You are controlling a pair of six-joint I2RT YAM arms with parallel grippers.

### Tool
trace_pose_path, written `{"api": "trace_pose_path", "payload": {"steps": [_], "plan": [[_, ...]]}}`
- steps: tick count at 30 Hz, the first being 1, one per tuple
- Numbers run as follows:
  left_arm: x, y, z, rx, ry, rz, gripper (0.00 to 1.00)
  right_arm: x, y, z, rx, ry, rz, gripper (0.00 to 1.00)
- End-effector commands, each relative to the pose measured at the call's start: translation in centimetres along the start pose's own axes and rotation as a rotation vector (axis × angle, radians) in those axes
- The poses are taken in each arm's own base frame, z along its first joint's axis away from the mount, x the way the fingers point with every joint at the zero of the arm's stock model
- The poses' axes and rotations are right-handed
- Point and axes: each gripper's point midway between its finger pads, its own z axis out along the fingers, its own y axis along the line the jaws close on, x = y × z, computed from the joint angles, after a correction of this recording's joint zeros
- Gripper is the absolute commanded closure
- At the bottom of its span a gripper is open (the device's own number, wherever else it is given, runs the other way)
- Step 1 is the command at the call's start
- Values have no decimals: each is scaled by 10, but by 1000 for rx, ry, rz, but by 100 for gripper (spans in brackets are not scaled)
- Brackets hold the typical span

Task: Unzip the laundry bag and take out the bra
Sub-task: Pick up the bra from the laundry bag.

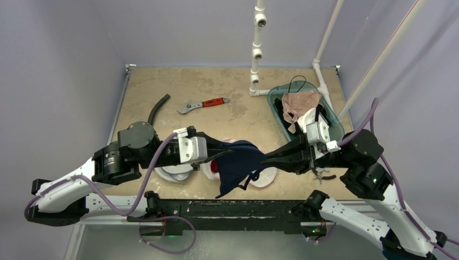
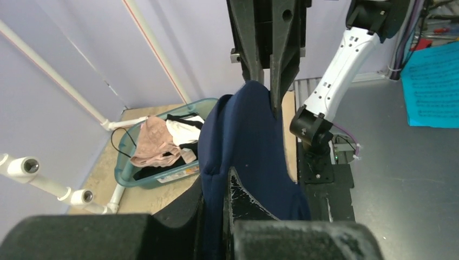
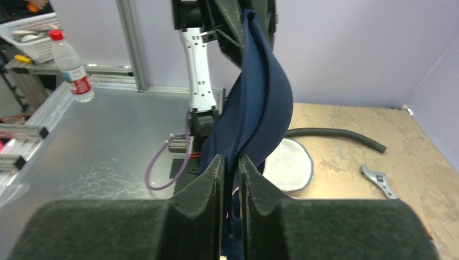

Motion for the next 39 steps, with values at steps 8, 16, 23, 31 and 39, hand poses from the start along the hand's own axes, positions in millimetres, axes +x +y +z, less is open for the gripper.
{"api": "trace_pose_path", "payload": {"steps": [8,16,23,31,39], "plan": [[-31,22,-20,-149,-163,-32,100,-21,-42,-13,299,-144,46,17],[-50,27,-20,-165,-239,-49,100,-26,-42,0,245,-269,107,14],[-70,30,-14,-173,-342,-69,100,-32,-43,20,156,-317,152,14],[-74,36,-5,-205,-392,-95,100,-27,-50,40,80,-353,246,42],[-62,53,-4,-315,-385,-134,100,-20,-45,40,51,-365,301,97]]}}
